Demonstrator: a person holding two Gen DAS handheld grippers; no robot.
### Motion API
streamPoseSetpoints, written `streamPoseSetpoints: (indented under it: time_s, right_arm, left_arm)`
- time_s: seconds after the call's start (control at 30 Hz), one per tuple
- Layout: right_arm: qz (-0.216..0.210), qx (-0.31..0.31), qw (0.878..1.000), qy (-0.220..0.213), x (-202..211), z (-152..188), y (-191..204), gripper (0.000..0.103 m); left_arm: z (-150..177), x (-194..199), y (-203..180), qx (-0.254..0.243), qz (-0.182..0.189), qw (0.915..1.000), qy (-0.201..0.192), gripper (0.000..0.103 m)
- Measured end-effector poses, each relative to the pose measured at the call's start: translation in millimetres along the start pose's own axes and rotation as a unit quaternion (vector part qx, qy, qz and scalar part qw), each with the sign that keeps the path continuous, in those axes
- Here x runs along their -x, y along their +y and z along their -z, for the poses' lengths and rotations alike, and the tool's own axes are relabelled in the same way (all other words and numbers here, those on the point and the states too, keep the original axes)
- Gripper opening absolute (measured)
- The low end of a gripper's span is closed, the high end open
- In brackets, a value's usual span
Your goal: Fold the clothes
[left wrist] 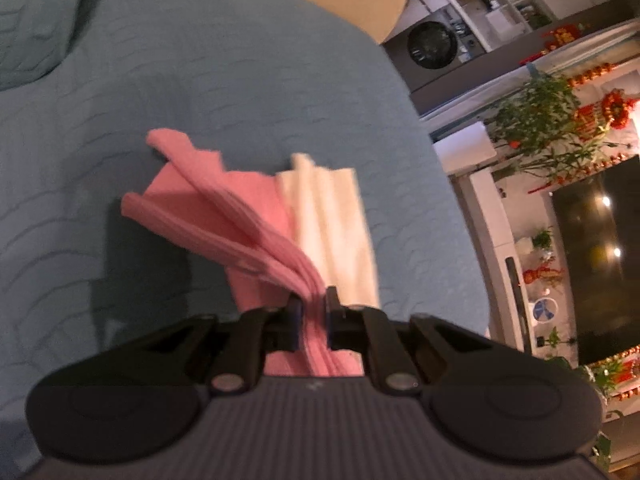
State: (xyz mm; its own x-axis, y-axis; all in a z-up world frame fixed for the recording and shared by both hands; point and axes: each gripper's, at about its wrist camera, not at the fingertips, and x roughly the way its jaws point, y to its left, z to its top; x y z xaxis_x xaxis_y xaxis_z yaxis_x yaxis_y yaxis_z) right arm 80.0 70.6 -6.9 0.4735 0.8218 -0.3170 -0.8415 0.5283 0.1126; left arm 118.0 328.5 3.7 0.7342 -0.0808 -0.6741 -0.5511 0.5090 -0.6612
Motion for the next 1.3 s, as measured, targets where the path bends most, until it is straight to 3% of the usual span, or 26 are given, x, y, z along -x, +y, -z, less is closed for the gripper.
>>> streamPoseSetpoints:
  time_s: [0.23,0.4,0.47,0.63,0.7,0.77,0.93,1.03,1.1,1.13,1.23,1.3]
  right_arm:
    - [0.056,-0.088,0.993,0.046,-13,7,-56,0.01]
    - [0.086,-0.128,0.982,0.112,-31,22,-87,0.011]
    - [0.088,-0.127,0.977,0.149,-40,28,-91,0.011]
    - [0.108,-0.094,0.971,0.192,-43,36,-86,0.021]
    - [0.118,-0.094,0.97,0.191,-36,38,-87,0.026]
    - [0.134,-0.096,0.968,0.187,-25,40,-90,0.029]
    - [0.18,-0.076,0.973,0.122,-3,28,-89,0.03]
    - [0.119,-0.061,0.986,0.101,1,22,-78,0.03]
    - [0.041,-0.032,0.993,0.108,1,23,-63,0.03]
    - [0.003,-0.02,0.989,0.144,-4,28,-55,0.03]
    - [-0.027,0.004,0.963,0.266,-25,56,-41,0.03]
    - [-0.03,0.016,0.964,0.265,-25,60,-35,0.033]
  left_arm:
    - [0,-59,-51,-0.047,-0.036,0.998,0.022,0.012]
    - [12,-93,-84,-0.094,-0.065,0.9931,0.03,0.014]
    - [17,-97,-90,-0.111,-0.075,0.9906,0.028,0.02]
    - [23,-90,-97,-0.135,-0.091,0.9867,0.003,0.076]
    - [24,-78,-97,-0.138,-0.09,0.9863,-0.012,0.084]
    - [28,-61,-96,-0.147,-0.088,0.985,-0.017,0.086]
    - [53,-24,-89,-0.197,-0.076,0.9775,-0.003,0.101]
    - [85,-9,-80,-0.242,-0.054,0.9683,0.028,0.103]
    - [95,-12,-81,-0.263,-0.04,0.963,0.041,0.102]
    - [103,-16,-82,-0.277,-0.033,0.9594,0.04,0.102]
    - [116,-29,-76,-0.286,-0.029,0.9562,0.057,0.103]
    - [122,-35,-73,-0.303,-0.035,0.9508,0.056,0.103]
